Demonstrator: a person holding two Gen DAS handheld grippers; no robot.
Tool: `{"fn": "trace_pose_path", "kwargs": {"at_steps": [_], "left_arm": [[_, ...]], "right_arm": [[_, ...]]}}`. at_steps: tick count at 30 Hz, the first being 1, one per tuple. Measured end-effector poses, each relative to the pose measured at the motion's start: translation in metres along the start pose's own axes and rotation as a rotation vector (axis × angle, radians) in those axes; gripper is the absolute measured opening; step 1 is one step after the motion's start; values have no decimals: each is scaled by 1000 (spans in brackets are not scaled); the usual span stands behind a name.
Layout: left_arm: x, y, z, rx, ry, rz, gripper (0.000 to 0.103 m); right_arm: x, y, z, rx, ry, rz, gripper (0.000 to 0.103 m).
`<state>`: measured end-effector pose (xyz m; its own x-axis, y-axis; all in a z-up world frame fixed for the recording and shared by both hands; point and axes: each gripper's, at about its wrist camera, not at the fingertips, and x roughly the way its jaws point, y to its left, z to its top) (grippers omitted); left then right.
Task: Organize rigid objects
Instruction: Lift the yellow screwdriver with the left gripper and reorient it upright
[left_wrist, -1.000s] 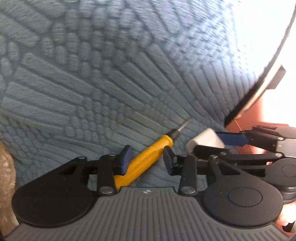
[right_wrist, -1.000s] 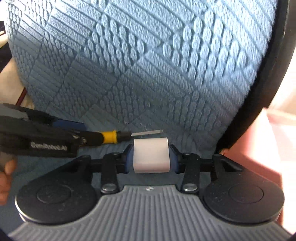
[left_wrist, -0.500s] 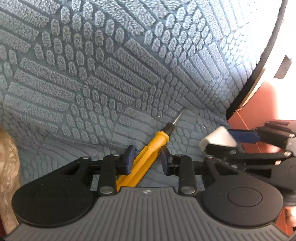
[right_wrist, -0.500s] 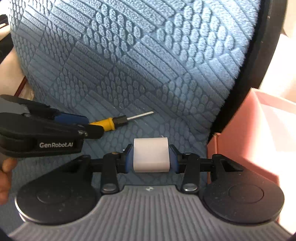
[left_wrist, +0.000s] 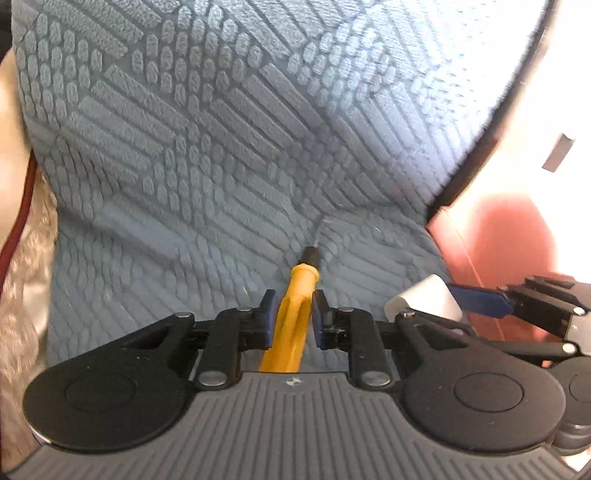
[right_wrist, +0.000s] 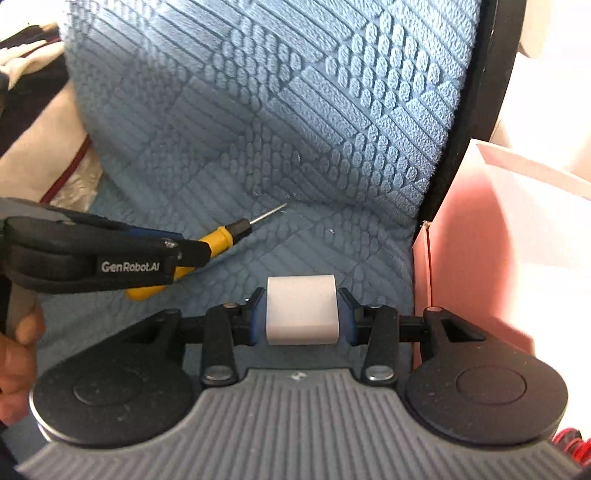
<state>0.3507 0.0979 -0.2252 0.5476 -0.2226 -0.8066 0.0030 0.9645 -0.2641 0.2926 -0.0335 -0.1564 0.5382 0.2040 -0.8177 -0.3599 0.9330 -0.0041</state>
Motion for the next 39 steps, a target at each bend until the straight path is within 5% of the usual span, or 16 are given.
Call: {"fn": "trace_pose_path", "kwargs": {"at_steps": [12,19,22,27,39], "left_arm": [[-58,13,-46,-108,-25,17,21],[-92,-11,-70,-132,-40,29,20],[-102,-20,-81,-143,-38,36,6],[-112,-20,-101,-181,-27,23,7],[-107,6,-90,-308,-27,-58,10]], "right_arm": [[-40,9,-36,19,16,12,44],[-61,8,-64,39,18,19,44],[-65,11,-72,51,13,31,44],[-76,13,-86,58,3,23,44],[-65,14,-93,88,10,-11,44]]}}
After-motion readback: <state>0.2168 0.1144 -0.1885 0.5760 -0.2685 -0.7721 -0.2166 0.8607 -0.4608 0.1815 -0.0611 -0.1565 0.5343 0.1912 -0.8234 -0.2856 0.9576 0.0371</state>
